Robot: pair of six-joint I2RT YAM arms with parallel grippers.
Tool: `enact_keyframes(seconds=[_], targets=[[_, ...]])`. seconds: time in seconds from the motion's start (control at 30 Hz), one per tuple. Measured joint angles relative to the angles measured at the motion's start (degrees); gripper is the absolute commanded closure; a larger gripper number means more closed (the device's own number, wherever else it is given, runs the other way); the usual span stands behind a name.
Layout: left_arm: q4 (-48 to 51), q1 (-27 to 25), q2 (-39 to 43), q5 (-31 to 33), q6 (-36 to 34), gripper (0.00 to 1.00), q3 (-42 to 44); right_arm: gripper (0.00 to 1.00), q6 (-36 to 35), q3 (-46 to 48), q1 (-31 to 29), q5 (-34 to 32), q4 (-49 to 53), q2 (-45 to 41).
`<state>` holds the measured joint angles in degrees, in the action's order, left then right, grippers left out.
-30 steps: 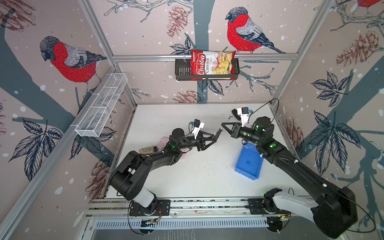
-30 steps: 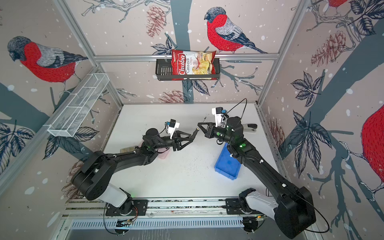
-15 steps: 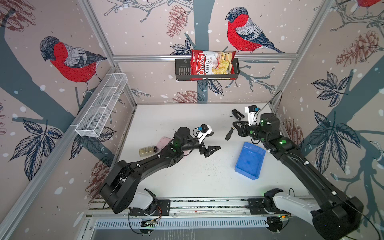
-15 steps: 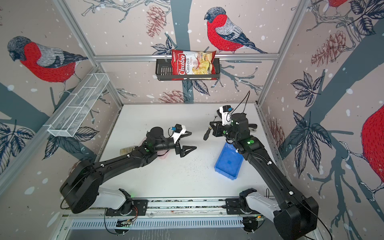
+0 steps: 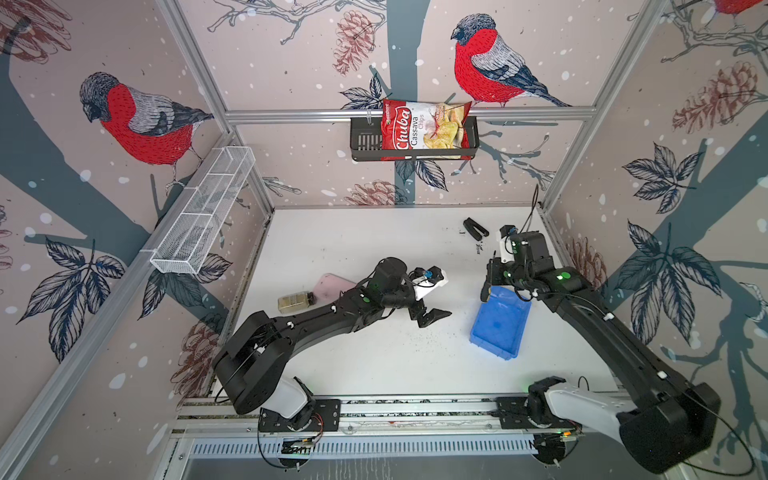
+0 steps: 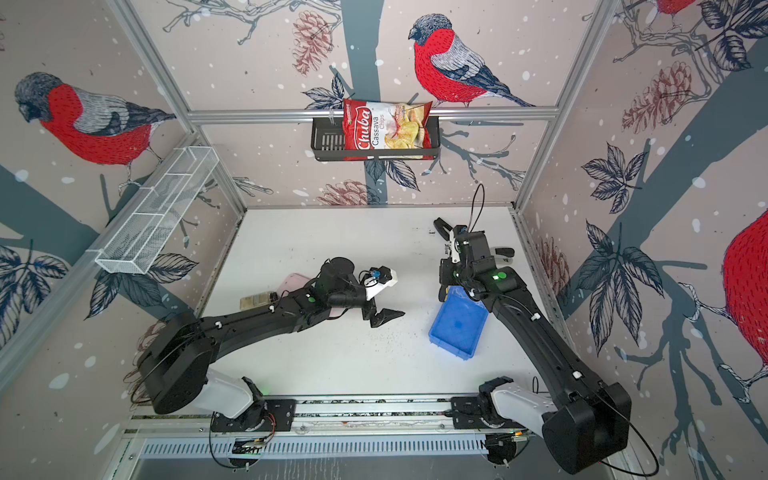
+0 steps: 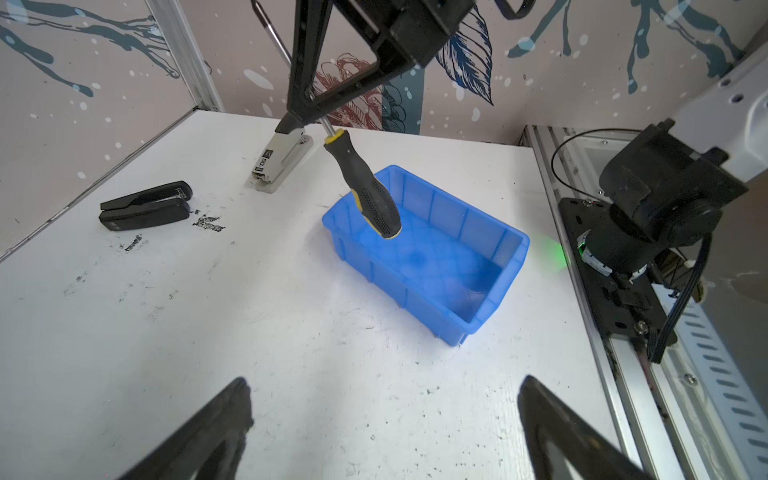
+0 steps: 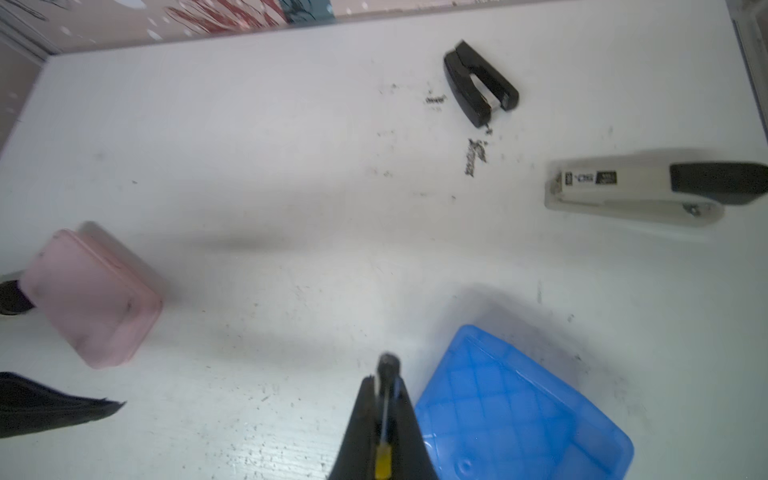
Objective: Put the screwdriver in the bin
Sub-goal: 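Carry the screwdriver with the right gripper over the blue bin and lower it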
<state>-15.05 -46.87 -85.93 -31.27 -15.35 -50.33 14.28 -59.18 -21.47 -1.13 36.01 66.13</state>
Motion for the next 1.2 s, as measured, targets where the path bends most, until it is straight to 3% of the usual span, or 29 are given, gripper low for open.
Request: enact_keyframes(seconds=[0.47, 0.8, 1.2], targets=[[3.2, -1.0, -1.4, 2.6, -2.8, 0.01, -1.3, 1.0, 7.6, 4.2, 4.7, -4.2, 7.7, 7.4], [4.0, -1.0, -1.5, 4.1, -3.5, 0.01, -1.4, 1.0, 14.4, 12.2, 4.3, -4.3, 4.3, 6.2], [3.8, -1.1, -1.2, 4.4, -3.5, 0.01, 0.4, 1.0, 17.3, 16.1, 3.1, -3.9, -0.9, 6.9]])
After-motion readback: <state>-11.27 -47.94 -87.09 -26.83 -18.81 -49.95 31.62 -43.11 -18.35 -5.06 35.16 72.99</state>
